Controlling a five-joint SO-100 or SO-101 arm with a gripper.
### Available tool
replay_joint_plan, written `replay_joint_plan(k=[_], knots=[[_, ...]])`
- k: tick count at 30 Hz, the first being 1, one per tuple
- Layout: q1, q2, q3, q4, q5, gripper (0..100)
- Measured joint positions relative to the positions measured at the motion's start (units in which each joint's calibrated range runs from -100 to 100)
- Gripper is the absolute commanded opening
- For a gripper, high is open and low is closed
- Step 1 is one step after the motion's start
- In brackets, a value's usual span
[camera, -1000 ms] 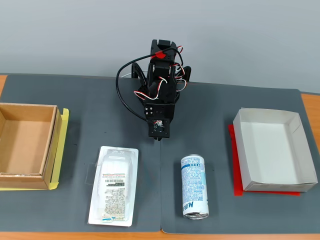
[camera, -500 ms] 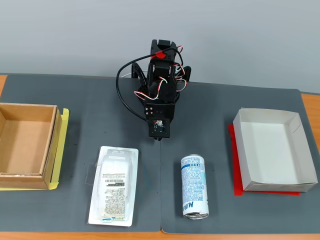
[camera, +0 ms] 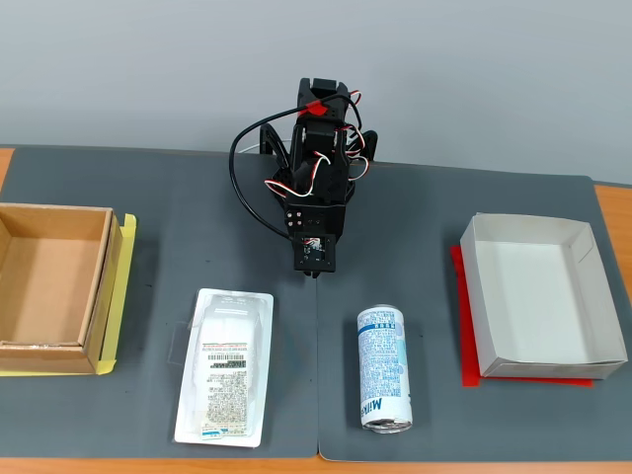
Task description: Pick the can and put it in the brown box
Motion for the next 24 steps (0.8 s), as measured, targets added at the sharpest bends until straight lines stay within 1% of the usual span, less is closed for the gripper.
replay_joint_plan(k=[4,8,11,14,20,24], knots=[[0.0,0.17,0.0,-0.87,0.0,1],[0.07,5.49,-0.73,-8.04,1.27,1],[0.0,11.24,-3.63,-14.1,3.37,1],[0.0,17.67,-8.16,-17.65,4.44,1],[-0.15,28.15,-20.76,-18.94,4.59,1],[-1.92,34.83,-28.74,-19.03,4.59,1]])
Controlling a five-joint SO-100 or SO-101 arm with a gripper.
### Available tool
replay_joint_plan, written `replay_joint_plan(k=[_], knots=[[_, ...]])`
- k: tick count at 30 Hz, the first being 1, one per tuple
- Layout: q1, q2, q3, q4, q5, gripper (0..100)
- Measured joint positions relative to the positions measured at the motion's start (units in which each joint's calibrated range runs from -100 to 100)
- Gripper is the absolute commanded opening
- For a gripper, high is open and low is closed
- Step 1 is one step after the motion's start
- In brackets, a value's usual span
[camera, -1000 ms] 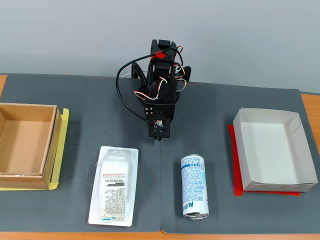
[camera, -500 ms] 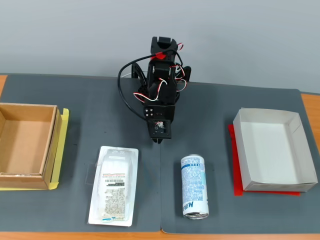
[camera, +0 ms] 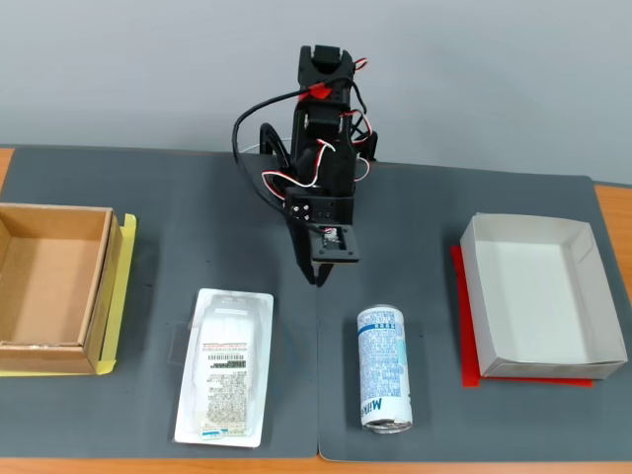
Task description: Pick the can and put it in the brown box
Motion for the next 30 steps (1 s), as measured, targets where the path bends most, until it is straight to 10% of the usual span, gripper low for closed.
replay_joint_plan(k=[30], knots=[[-15.59,52.75,-44.79,0.0,-7.47,2]])
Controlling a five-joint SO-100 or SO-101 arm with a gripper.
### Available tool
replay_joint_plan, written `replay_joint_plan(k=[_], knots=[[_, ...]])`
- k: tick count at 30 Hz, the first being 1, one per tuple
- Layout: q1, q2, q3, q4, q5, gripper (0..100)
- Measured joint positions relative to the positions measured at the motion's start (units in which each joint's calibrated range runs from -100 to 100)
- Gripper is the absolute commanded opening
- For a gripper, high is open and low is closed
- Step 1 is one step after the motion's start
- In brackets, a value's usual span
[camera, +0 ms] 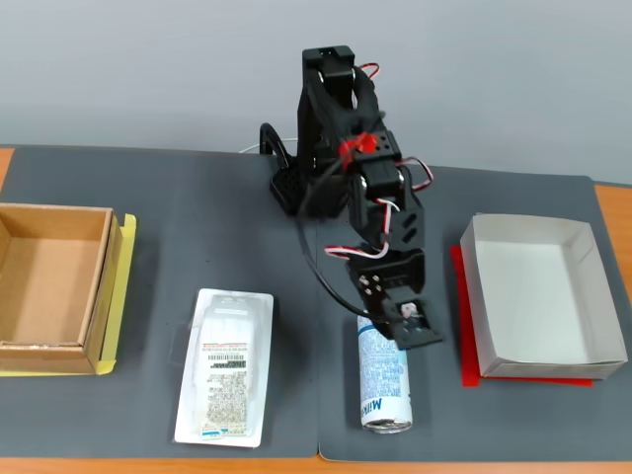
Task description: Pick the can and put it in the brown box
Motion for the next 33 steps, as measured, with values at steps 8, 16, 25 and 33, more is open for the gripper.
replay_joint_plan(k=[8,16,25,33], knots=[[-1.18,4.9,-0.18,0.0,-1.42,2],[-1.26,7.35,-0.45,0.0,-2.1,22],[-1.77,9.97,-0.45,-0.09,-2.3,36],[-3.25,11.92,-0.45,-4.15,-4.49,36]])
